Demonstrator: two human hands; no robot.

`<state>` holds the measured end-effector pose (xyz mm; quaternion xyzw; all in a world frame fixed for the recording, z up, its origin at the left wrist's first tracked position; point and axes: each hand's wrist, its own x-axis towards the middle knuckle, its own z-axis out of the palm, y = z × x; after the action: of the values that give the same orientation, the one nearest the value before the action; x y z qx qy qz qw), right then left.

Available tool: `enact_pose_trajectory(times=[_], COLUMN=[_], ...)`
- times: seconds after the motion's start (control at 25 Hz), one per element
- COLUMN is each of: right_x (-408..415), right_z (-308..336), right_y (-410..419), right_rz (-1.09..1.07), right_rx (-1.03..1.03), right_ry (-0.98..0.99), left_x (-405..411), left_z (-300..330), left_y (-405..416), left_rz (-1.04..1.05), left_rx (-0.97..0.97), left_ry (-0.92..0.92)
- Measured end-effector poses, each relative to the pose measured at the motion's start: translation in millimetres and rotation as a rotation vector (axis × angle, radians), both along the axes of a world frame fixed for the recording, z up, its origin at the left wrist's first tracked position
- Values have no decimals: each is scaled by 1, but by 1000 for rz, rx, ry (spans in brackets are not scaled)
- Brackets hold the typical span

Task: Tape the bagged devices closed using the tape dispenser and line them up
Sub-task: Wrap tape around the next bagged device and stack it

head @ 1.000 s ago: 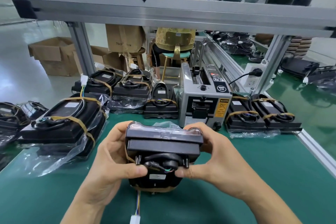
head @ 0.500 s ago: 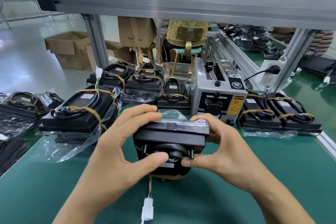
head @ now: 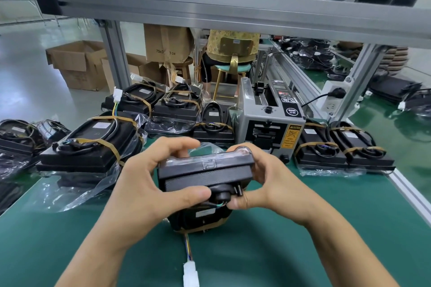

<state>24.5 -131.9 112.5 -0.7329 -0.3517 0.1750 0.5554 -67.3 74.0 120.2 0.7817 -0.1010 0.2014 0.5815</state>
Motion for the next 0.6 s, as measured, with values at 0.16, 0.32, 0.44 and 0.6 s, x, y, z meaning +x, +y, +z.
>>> enact_pose_trajectory(times=[0.16,0.32,0.44,0.6], right_x=[5,10,14,17], right_z=[-6,-13,-20,-26], right_y=[0,0,1,4], right_rz=[9,12,4,8], right_rx=[54,112,172,244], right_ry=[98,168,240,261], left_x=[5,6,7,9], left_z=[-7,-10,-9,-10], left_y=[-10,-21,-30,-40], left_rz=[-8,9,85,189], left_rx=[-216,-282,-224,-174], left_ry=[15,3,24,24])
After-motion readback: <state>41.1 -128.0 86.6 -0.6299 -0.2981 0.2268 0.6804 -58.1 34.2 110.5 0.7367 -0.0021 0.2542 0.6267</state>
